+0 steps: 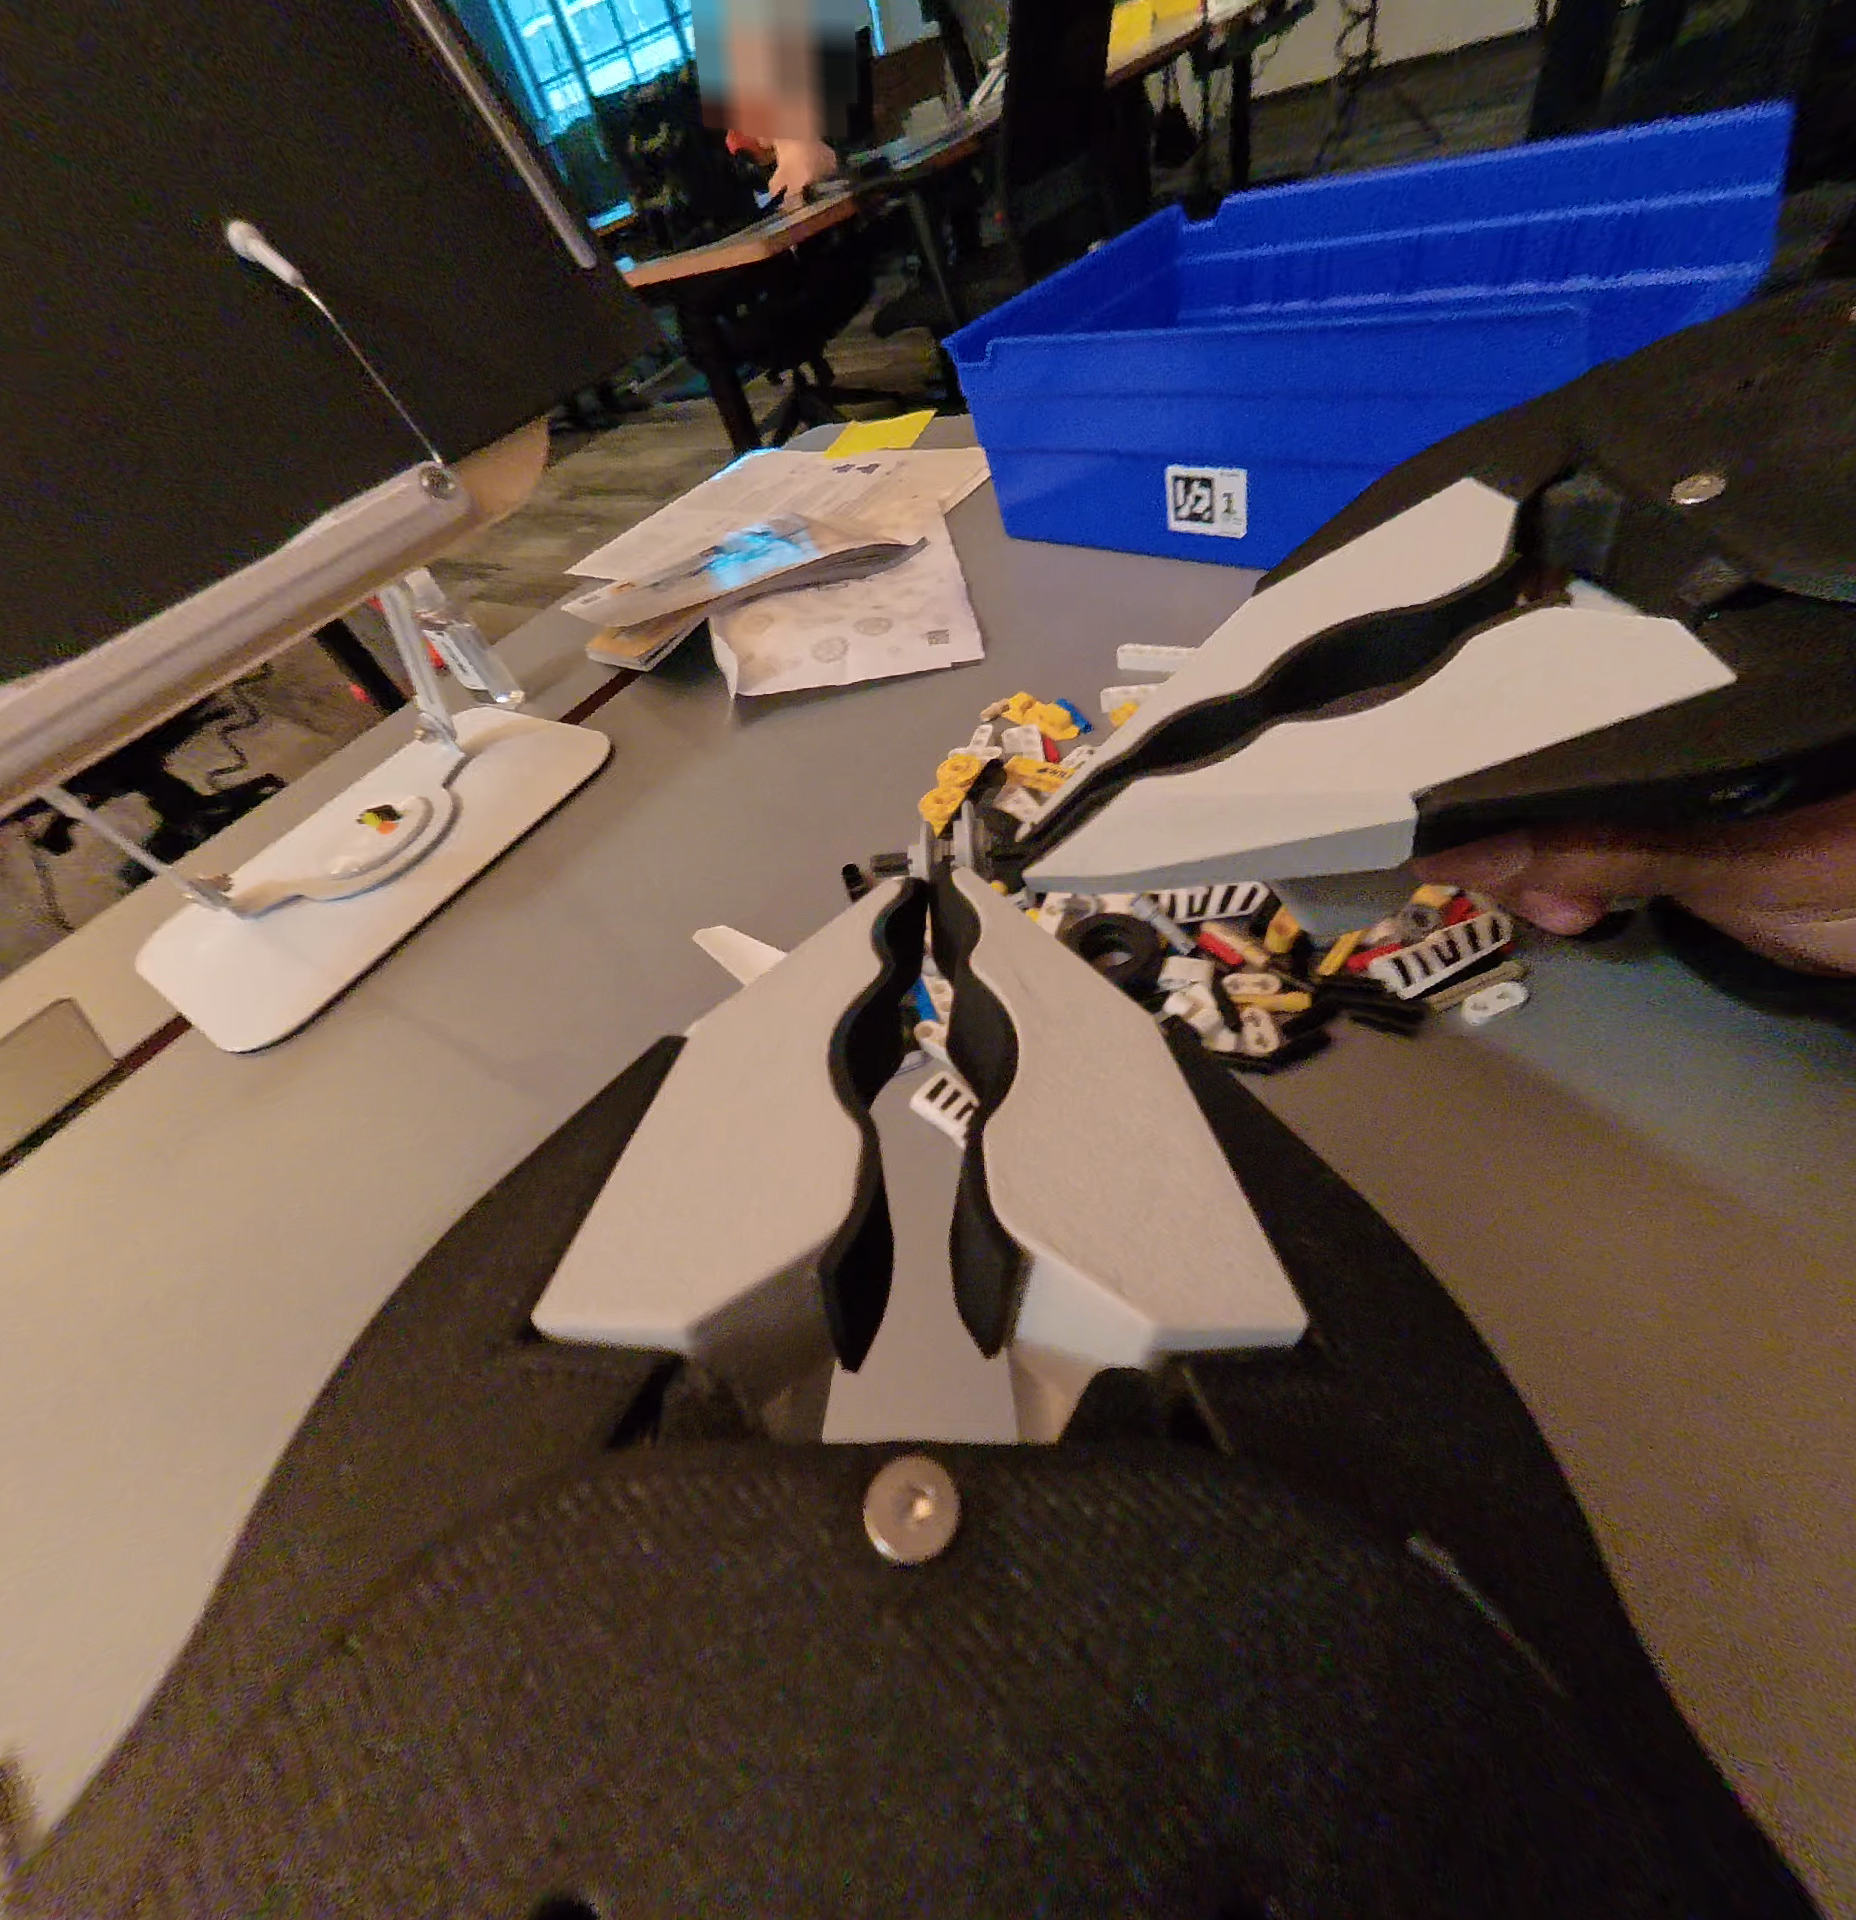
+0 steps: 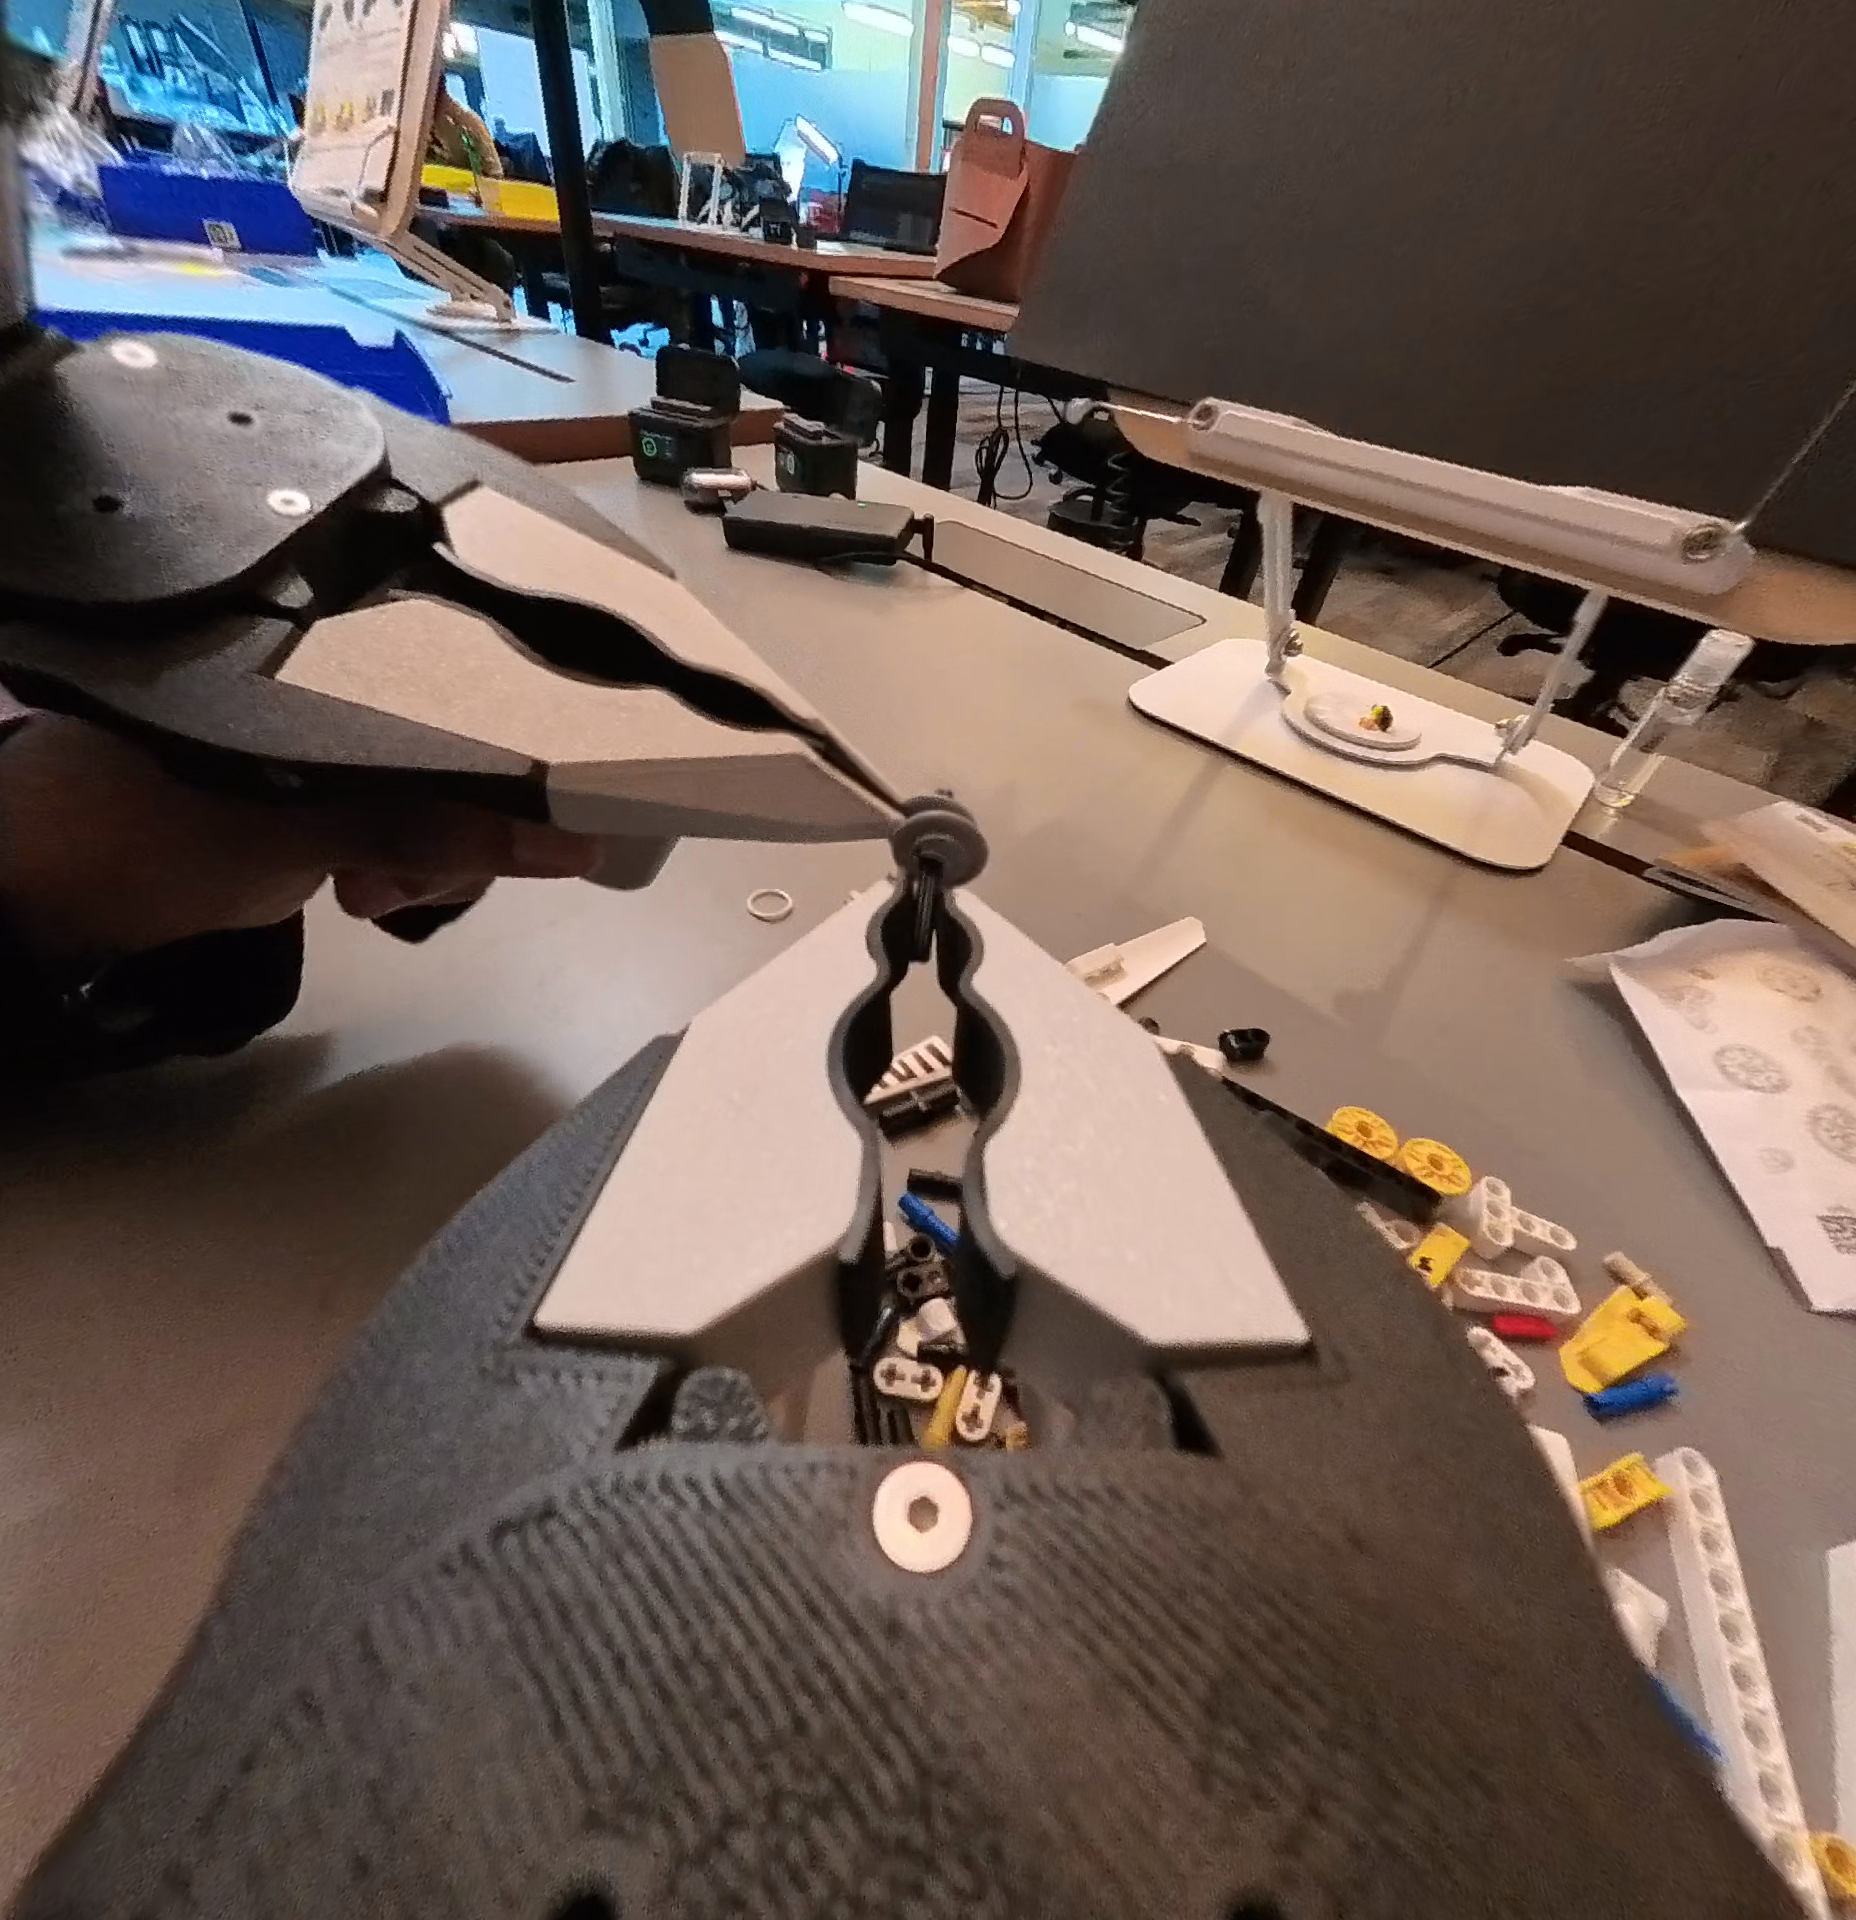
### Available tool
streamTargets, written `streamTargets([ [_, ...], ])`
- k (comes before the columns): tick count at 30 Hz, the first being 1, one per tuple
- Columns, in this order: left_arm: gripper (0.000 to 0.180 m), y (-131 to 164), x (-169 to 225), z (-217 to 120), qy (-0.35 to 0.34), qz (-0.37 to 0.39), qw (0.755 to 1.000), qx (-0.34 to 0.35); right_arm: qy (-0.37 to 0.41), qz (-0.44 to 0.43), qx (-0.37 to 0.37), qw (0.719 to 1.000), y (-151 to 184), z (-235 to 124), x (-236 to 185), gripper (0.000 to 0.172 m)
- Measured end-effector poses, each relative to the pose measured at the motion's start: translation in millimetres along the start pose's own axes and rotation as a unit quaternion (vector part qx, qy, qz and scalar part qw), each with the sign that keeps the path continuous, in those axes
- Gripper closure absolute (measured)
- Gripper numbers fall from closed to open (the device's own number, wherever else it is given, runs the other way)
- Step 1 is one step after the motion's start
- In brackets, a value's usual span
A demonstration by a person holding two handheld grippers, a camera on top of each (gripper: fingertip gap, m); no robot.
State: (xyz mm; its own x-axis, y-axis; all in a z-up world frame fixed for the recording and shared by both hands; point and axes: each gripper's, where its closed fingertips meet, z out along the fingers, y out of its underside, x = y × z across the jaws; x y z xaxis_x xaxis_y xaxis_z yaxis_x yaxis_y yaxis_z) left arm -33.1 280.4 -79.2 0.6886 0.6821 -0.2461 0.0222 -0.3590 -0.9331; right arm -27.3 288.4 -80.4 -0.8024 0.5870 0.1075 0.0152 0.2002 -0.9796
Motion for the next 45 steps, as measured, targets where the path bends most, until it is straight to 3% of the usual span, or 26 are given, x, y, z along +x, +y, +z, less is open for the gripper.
streamTargets([
  [4, 0.18, 3, -3, 2, -0.007, -0.001, 1.0, -0.006, 0.019, -0.039, -0.02, 0.999, 4, 5, -3, 0.168],
  [25, 0.18, -16, -2, 18, -0.03, -0.011, 0.999, 0.027, 0.069, -0.027, 0.001, 0.997, -5, -6, 16, 0.169],
  [28, 0.18, -18, -3, 18, -0.006, -0.058, 0.997, 0.042, 0.069, -0.029, 0.003, 0.997, -6, -7, 16, 0.169],
  [30, 0.18, -19, -3, 14, 0.011, -0.088, 0.995, 0.052, 0.064, -0.03, 0.009, 0.997, -8, -7, 14, 0.169],
  [33, 0.18, -33, 3, 2, 0.026, -0.055, 0.994, 0.09, 0.054, -0.028, 0.039, 0.997, -17, -13, 11, 0.169],
  [37, 0.18, -39, 10, -16, 0.07, -0.09, 0.983, 0.143, -0.017, 0.023, 0.1, 0.995, -30, -20, 4, 0.17],
  [40, 0.18, -43, 6, -31, 0.051, -0.109, 0.973, 0.197, -0.006, 0.003, 0.111, 0.994, -33, -23, 5, 0.169],
  [45, 0.16, -39, 8, -32, 0.061, -0.117, 0.972, 0.197, -0.049, -0.012, 0.143, 0.988, -43, -26, -14, 0.169],
])
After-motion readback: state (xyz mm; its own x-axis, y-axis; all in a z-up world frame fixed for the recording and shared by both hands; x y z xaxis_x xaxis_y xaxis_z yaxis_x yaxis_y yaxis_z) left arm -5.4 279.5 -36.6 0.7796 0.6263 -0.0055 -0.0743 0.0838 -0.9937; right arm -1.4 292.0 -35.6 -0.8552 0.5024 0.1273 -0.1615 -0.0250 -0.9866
